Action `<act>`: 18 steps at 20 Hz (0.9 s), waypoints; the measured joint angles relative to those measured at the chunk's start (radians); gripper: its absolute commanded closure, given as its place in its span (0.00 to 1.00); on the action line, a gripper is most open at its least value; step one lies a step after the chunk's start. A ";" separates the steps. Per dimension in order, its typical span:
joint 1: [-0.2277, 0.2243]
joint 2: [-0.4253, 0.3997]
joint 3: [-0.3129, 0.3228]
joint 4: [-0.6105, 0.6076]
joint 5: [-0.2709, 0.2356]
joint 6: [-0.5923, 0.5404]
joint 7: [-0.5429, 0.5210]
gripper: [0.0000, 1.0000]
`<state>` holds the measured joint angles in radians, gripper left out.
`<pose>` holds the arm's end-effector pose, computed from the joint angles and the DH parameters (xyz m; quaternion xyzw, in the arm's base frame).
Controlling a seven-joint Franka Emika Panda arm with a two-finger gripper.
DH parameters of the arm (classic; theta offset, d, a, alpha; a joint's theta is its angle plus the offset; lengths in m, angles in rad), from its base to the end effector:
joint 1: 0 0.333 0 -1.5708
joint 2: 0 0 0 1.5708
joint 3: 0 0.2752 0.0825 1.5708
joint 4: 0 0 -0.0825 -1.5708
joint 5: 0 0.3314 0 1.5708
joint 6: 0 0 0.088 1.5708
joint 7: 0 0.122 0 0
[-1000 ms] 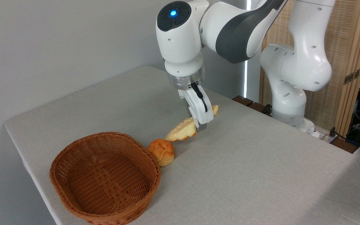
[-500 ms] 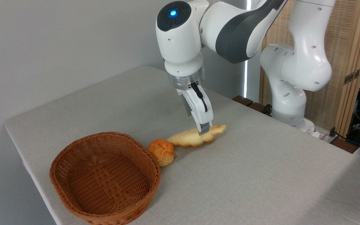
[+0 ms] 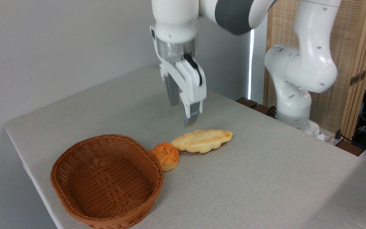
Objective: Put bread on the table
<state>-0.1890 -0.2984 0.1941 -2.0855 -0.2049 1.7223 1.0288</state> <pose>0.4206 -0.0136 0.5032 0.8707 -0.4733 0.0323 0.1295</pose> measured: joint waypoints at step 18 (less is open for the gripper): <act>0.081 0.303 -0.170 0.498 0.078 -0.057 -0.426 0.00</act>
<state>-0.1083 0.0046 0.0244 -1.5878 -0.1274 1.6653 0.6026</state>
